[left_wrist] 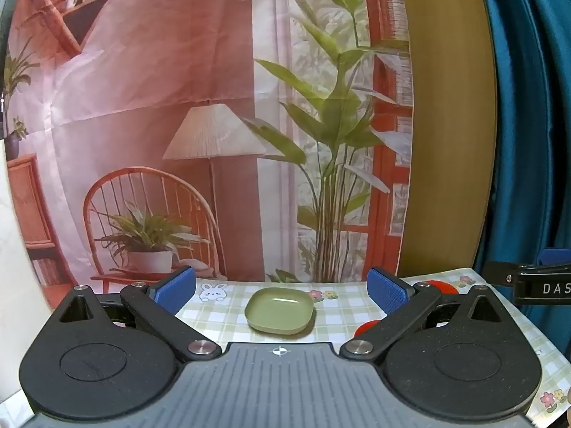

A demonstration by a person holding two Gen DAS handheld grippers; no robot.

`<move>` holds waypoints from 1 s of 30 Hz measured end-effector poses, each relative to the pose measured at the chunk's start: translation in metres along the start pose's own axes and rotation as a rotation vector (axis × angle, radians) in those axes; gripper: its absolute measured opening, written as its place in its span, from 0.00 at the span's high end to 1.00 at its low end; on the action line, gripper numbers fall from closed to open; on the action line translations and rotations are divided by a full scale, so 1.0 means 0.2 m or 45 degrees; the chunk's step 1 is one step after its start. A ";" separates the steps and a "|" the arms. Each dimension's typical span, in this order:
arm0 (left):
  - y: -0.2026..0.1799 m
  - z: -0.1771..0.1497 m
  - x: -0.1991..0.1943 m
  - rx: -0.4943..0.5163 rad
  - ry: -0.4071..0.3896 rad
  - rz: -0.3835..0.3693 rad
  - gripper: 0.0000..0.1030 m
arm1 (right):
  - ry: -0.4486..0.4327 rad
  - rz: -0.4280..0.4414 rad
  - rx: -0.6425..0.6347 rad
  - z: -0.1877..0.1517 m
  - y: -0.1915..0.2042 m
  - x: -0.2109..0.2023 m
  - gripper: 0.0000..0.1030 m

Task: Organize plates and bowls

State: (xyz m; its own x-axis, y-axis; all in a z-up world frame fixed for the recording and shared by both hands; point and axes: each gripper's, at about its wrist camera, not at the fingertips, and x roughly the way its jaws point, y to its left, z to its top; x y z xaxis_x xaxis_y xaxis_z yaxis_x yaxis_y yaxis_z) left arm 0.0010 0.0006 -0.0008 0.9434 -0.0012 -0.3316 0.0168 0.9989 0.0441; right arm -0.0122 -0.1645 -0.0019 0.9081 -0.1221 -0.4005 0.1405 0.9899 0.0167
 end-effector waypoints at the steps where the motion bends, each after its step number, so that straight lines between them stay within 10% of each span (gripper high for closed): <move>1: 0.01 0.00 -0.02 -0.004 -0.021 -0.003 0.00 | -0.001 0.000 -0.002 0.00 0.00 0.00 0.00; 30: -0.02 0.00 -0.01 0.014 -0.003 0.007 0.00 | -0.012 0.005 -0.004 0.00 0.01 -0.02 0.00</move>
State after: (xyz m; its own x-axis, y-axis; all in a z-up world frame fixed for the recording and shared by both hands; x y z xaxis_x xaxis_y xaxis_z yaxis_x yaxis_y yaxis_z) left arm -0.0017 -0.0039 -0.0009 0.9442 0.0038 -0.3293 0.0154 0.9983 0.0559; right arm -0.0163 -0.1626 0.0000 0.9125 -0.1187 -0.3915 0.1355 0.9907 0.0155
